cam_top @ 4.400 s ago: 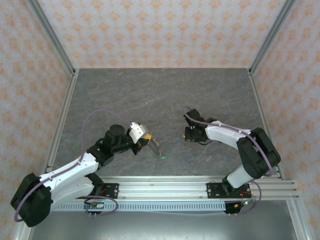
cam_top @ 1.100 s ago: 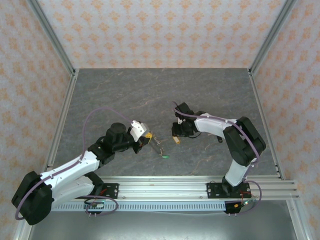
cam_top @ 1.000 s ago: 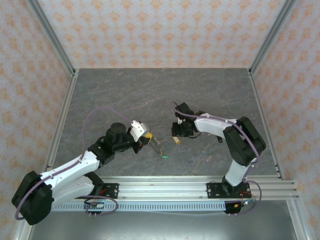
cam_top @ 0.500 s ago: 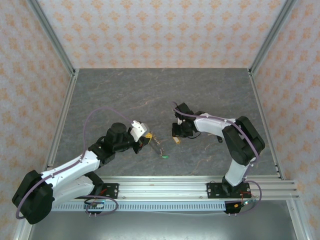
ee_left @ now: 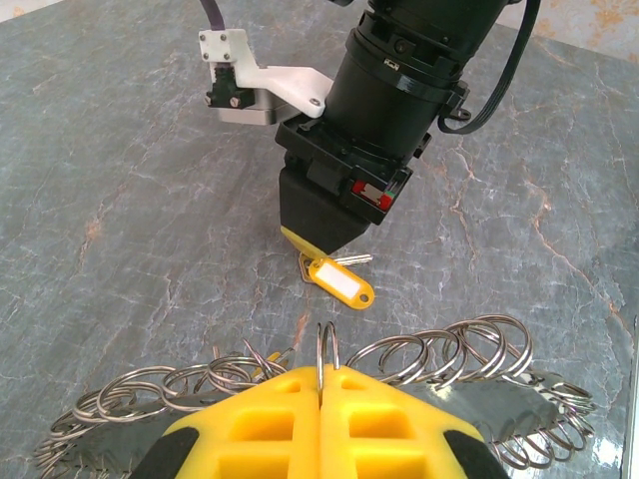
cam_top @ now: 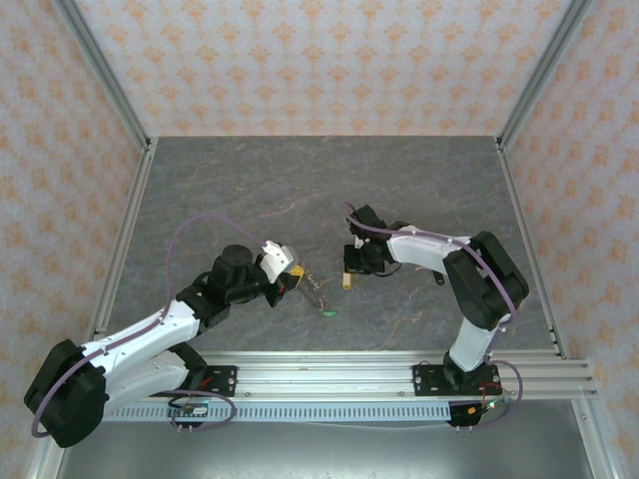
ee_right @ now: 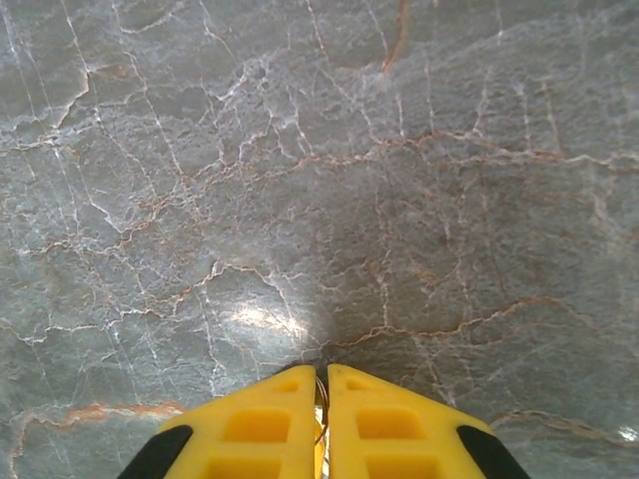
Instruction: Put the keys on the keyring
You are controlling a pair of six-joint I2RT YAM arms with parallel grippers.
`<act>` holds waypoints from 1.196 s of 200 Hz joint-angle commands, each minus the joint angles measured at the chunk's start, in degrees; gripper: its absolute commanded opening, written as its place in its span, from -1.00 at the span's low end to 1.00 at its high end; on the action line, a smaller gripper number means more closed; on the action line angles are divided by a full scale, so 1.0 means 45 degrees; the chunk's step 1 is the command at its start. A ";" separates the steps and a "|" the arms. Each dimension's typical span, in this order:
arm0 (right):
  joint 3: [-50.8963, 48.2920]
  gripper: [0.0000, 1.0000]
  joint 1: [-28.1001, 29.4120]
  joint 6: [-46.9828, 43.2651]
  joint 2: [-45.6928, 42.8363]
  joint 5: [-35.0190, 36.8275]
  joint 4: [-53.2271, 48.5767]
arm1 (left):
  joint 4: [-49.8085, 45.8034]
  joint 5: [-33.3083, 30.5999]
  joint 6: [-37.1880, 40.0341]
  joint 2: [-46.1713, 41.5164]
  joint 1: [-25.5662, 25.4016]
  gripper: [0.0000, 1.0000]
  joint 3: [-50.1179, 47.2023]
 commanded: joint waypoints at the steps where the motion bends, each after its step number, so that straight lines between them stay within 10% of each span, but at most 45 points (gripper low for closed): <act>1: 0.0270 -0.85 -0.0020 0.0056 -0.0493 0.0349 -0.0097 | 0.0346 -0.0105 0.0175 -0.0011 -0.0127 -1.00 0.0212; 239: 0.0817 -0.76 0.0037 -0.0075 0.0183 0.0231 -0.0721 | 0.0462 -0.0085 0.0163 0.0264 -0.0116 -1.00 0.0231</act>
